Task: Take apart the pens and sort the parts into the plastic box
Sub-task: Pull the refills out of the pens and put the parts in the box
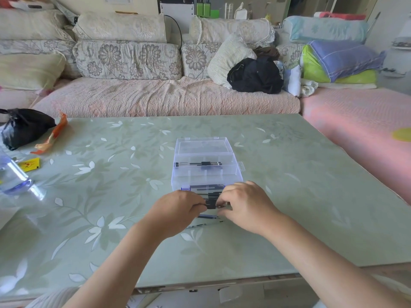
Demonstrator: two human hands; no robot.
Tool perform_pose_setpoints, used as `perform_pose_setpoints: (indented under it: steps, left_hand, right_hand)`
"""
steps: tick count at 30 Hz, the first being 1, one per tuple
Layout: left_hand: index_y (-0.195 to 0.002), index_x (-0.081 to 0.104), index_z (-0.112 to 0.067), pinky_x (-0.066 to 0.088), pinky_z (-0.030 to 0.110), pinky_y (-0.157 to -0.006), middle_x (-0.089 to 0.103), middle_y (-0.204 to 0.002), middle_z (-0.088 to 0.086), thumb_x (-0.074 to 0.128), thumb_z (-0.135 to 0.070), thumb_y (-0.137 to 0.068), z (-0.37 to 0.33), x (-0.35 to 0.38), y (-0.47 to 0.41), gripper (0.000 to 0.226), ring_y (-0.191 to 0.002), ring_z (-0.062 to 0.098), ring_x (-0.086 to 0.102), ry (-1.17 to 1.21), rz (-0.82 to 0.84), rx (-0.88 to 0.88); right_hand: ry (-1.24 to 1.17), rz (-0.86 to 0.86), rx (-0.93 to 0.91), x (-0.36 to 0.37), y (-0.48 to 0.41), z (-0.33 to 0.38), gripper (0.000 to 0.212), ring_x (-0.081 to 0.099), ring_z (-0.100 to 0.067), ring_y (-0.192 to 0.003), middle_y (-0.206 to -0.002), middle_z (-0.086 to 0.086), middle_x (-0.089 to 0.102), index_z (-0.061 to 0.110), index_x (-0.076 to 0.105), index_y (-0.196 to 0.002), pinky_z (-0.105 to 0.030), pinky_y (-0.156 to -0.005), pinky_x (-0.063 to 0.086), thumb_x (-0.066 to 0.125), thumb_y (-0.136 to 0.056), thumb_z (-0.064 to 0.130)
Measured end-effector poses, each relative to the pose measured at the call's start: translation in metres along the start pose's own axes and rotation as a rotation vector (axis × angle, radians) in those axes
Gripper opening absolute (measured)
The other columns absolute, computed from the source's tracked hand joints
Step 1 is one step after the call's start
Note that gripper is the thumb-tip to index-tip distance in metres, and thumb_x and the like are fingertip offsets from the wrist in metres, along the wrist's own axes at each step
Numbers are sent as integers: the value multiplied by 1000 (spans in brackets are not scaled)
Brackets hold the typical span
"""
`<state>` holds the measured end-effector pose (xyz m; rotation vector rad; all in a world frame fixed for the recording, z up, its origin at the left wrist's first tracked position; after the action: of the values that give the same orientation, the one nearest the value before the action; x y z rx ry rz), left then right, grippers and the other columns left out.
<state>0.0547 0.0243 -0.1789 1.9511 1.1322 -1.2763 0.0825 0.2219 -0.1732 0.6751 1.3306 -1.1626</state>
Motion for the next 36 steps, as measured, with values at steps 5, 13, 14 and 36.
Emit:
perform_pose_setpoints:
  steps: [5,13,14,36]
  left_hand:
    - [-82,63,-19,46,34,-68,63,-79,-3,49,-33,-96,-3,-3,1,24,-78,18,58,21,-26,1]
    - [-107,61,-38,48,25,-72,65,-94,-16,57,-42,-90,-6,-2,3,18,-82,8,58,-37,-64,44]
    - [-110,59,-40,46,24,-71,66,-96,-17,57,-41,-91,-6,-2,3,19,-80,7,56,-33,-76,37]
    - [-100,65,-37,46,26,-70,66,-85,-14,51,-36,-96,-3,-5,2,15,-81,7,62,15,-52,7]
  right_hand:
    - [-71,-18,47,-2,0,-1,13,54,-7,-83,-88,14,67,32,73,-91,-26,-74,30,61,-87,35]
    - [-53,70,56,2,0,0,29,53,-16,-96,-104,11,61,35,64,-117,-30,-82,38,57,-89,41]
    - [-39,92,43,2,0,1,29,52,-17,-98,-107,10,61,35,64,-119,-31,-86,39,55,-92,41]
    - [-148,-61,83,-3,-2,4,8,50,-7,-73,-83,15,59,28,68,-80,-29,-74,38,72,-79,34]
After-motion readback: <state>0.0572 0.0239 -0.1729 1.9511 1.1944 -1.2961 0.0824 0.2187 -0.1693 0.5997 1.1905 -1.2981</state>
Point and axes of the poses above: each hand's wrist, its own y-axis away from the middle knuckle, its own x-axis out of the palm, z = x × y, the point moved 1 cm from there along -y, towards the middle knuckle
